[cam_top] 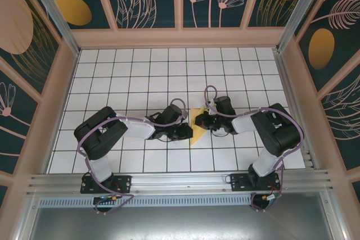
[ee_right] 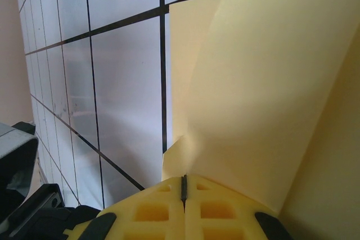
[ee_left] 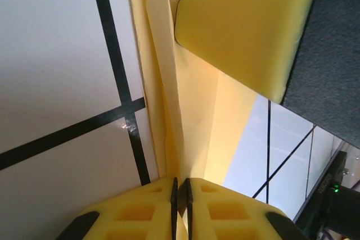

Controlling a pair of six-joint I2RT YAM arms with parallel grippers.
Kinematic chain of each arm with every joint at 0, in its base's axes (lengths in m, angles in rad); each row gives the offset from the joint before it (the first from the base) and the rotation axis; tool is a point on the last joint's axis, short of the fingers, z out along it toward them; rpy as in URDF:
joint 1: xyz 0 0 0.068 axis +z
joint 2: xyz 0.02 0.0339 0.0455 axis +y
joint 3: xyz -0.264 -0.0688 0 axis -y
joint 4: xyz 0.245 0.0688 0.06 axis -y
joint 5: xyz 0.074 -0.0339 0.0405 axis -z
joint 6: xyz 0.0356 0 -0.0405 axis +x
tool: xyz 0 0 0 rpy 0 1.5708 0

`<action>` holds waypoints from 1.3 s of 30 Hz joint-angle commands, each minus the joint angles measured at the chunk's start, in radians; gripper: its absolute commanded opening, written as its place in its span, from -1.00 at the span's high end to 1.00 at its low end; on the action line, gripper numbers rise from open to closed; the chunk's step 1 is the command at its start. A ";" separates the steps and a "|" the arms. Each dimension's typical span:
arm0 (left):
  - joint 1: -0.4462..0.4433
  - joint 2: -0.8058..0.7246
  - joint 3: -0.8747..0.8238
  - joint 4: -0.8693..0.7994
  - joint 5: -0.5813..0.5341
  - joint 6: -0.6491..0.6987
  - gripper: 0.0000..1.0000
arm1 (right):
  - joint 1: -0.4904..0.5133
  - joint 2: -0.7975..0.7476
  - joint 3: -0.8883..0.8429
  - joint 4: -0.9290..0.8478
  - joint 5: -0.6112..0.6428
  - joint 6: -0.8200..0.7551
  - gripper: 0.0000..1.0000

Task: Fold a paper plane with a square sheet of paper (pick it up from the middle)
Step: Fourth fold the wing at the center of the table.

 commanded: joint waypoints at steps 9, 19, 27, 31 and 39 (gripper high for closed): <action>-0.027 -0.011 -0.002 -0.087 -0.008 0.055 0.63 | 0.000 0.039 -0.018 -0.044 0.054 -0.028 0.90; -0.042 -0.054 -0.049 -0.047 0.025 0.045 0.68 | 0.000 0.038 -0.021 -0.047 0.060 -0.031 0.90; -0.044 -0.063 -0.049 -0.058 0.018 0.045 0.74 | 0.001 0.047 -0.024 -0.044 0.060 -0.028 0.90; -0.044 -0.043 -0.037 -0.077 0.008 0.052 0.81 | 0.000 0.046 -0.025 -0.043 0.062 -0.028 0.90; -0.062 -0.011 0.005 -0.207 -0.013 0.099 0.84 | 0.000 0.046 -0.025 -0.050 0.066 -0.030 0.90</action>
